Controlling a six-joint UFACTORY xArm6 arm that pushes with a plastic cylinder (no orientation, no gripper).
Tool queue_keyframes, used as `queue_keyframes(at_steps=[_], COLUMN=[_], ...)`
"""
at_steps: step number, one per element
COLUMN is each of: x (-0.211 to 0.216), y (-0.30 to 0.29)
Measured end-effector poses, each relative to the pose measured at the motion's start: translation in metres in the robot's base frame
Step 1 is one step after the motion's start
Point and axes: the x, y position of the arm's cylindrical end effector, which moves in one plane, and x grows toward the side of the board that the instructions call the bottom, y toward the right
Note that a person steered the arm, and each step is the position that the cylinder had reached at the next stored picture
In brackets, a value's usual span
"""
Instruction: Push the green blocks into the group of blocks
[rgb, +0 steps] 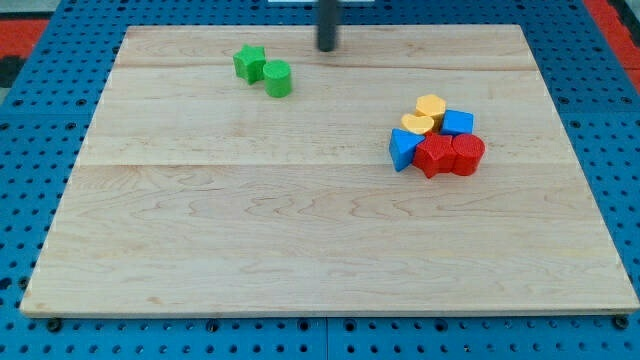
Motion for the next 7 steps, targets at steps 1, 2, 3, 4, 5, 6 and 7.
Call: queue_keyframes(at_steps=[1, 2, 3, 4, 5, 6, 7], x=[0.008, 0.054, 0.088, 0.097, 0.088, 0.119, 0.136], y=[-0.072, -0.031, 0.004, 0.007, -0.043, -0.043, 0.003])
